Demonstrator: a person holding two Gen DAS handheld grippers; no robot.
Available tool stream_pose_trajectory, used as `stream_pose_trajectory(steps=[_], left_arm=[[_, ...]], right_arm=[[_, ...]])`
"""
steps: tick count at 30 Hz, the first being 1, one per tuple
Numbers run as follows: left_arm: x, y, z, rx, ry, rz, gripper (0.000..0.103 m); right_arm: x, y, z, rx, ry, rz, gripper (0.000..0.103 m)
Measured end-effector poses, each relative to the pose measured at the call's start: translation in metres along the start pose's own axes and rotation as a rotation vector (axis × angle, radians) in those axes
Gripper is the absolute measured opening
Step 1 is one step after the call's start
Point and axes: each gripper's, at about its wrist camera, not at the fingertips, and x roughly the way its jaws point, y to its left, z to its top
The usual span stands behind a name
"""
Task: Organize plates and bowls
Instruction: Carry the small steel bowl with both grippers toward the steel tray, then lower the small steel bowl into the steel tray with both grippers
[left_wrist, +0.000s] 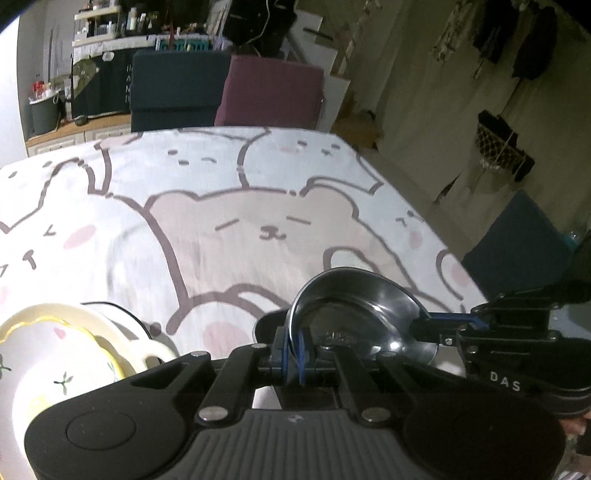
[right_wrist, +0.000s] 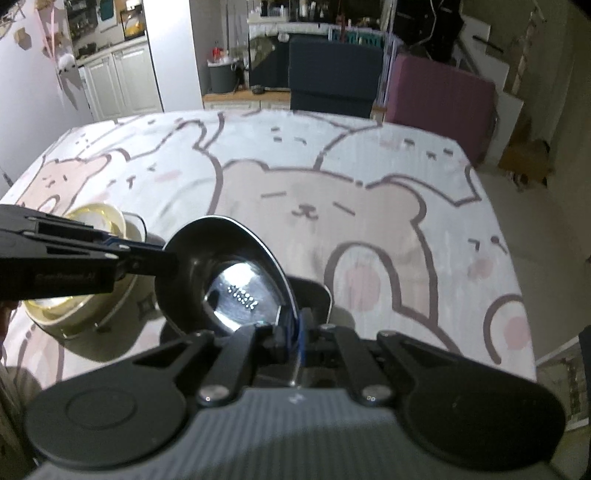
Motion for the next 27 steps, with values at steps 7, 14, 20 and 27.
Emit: stream_pose_trajectory(steps=[7, 14, 20, 27], left_arm=[[0.018, 0.004, -0.003, -0.011, 0.047, 0.025, 0.005], [0.029, 0.004, -0.001, -0.015, 0.070, 0.026, 0.005], [0.038, 0.000, -0.001, -0.010, 0.091, 0.022, 0.005], [0.043, 0.001, 0.000, -0.009, 0.097, 0.031, 0.005]], right_arm=[[0.014, 0.003, -0.005, -0.023, 0.059, 0.006, 0.006], [0.015, 0.008, -0.006, -0.029, 0.098, 0.020, 0.007], [0.019, 0.006, -0.008, -0.017, 0.124, 0.016, 0.007], [0.020, 0.006, -0.009, -0.012, 0.132, 0.010, 0.008]])
